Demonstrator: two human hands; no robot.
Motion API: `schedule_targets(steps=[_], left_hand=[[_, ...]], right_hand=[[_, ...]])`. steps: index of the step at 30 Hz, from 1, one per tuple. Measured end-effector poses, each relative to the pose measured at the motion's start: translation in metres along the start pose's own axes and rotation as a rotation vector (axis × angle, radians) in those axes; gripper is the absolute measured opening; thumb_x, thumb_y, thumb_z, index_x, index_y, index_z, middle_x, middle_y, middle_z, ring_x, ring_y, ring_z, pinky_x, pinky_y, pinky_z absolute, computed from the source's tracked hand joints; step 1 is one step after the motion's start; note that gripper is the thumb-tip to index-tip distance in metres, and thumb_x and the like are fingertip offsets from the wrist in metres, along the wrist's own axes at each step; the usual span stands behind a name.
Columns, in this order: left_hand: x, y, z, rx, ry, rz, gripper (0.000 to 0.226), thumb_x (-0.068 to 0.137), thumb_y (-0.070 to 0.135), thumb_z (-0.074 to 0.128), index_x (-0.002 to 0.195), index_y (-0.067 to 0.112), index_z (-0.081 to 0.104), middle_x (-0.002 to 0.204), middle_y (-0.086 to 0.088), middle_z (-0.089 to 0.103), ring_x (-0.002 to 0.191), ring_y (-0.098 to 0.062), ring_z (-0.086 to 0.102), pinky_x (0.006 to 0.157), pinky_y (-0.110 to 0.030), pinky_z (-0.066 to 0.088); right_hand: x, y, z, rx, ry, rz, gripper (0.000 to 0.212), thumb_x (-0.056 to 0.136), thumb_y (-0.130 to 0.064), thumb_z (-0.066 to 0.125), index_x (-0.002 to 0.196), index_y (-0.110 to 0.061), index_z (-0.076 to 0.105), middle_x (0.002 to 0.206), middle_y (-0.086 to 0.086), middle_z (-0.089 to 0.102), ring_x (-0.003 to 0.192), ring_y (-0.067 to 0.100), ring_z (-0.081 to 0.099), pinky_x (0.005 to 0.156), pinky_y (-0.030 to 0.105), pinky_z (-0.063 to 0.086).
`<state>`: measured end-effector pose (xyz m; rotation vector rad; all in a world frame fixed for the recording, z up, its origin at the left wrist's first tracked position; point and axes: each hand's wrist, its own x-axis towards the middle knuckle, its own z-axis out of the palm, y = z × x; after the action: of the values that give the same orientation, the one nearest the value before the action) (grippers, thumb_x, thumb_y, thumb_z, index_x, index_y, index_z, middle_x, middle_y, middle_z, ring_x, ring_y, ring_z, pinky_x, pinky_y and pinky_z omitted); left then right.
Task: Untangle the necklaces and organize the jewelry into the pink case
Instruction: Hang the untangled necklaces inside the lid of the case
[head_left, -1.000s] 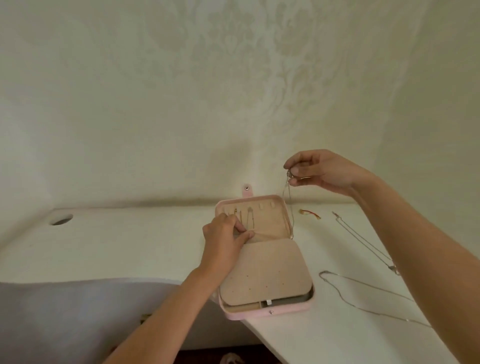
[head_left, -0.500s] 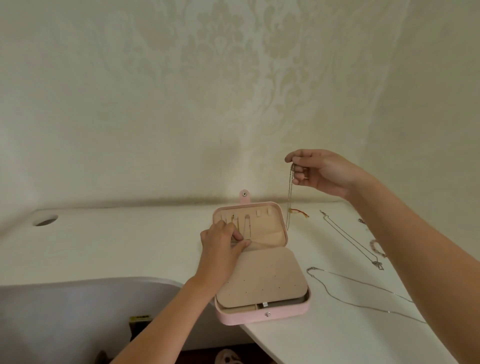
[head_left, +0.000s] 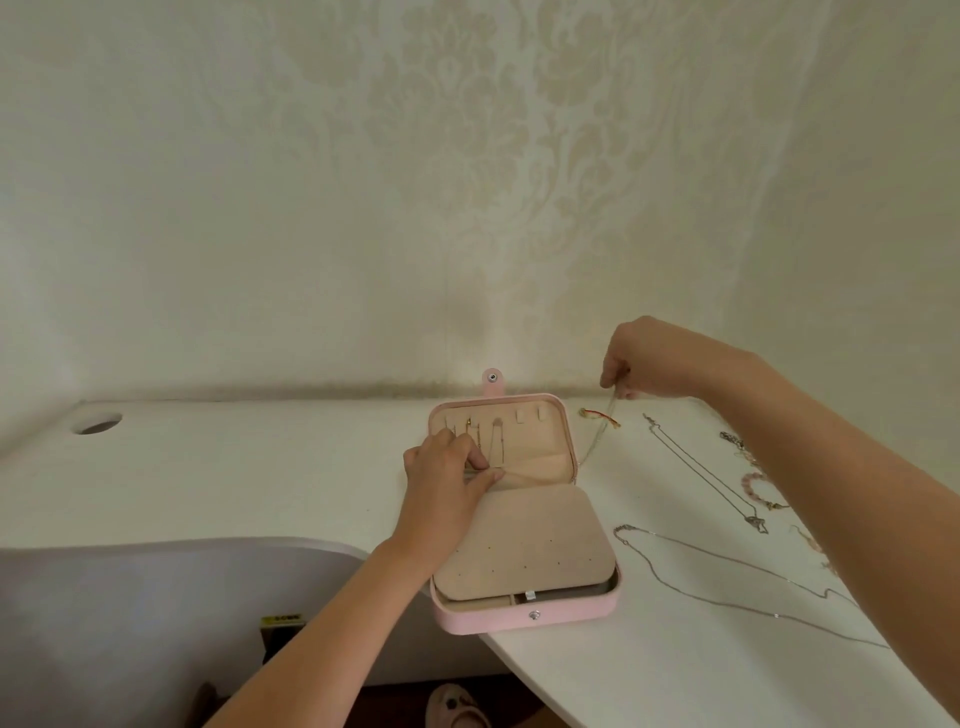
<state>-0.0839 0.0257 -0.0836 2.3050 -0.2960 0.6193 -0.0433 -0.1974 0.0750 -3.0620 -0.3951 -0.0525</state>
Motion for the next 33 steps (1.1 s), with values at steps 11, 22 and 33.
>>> schedule_targets(steps=[11, 22, 33], left_hand=[[0.0, 0.0, 0.0, 0.014, -0.011, -0.002, 0.021, 0.084, 0.029, 0.071, 0.077, 0.025, 0.052, 0.081, 0.014, 0.045, 0.087, -0.009, 0.045, 0.079, -0.023, 0.018], [-0.001, 0.003, -0.002, 0.003, -0.013, -0.013, 0.018, 0.085, 0.028, 0.07, 0.079, 0.023, 0.054, 0.084, 0.012, 0.046, 0.087, -0.007, 0.039, 0.083, -0.023, 0.021], [0.0, 0.003, -0.002, 0.034, -0.03, -0.015, 0.019, 0.086, 0.032, 0.068, 0.079, 0.026, 0.052, 0.085, 0.013, 0.046, 0.09, -0.008, 0.043, 0.082, -0.021, 0.018]], right_hand=[[-0.005, 0.01, 0.001, 0.327, 0.151, 0.06, 0.016, 0.088, -0.002, 0.056, 0.084, -0.015, 0.065, 0.086, -0.001, 0.064, 0.08, 0.012, 0.057, 0.065, 0.017, 0.039], [-0.006, 0.002, 0.011, 1.132, -0.036, -0.006, 0.017, 0.092, 0.005, 0.049, 0.087, -0.006, 0.062, 0.071, 0.004, 0.051, 0.061, 0.015, 0.051, 0.069, 0.025, 0.052], [0.0, -0.054, -0.041, 0.862, 0.235, -0.26, 0.014, 0.09, -0.005, 0.062, 0.087, -0.017, 0.068, 0.075, -0.004, 0.056, 0.048, -0.003, 0.045, 0.05, 0.013, 0.034]])
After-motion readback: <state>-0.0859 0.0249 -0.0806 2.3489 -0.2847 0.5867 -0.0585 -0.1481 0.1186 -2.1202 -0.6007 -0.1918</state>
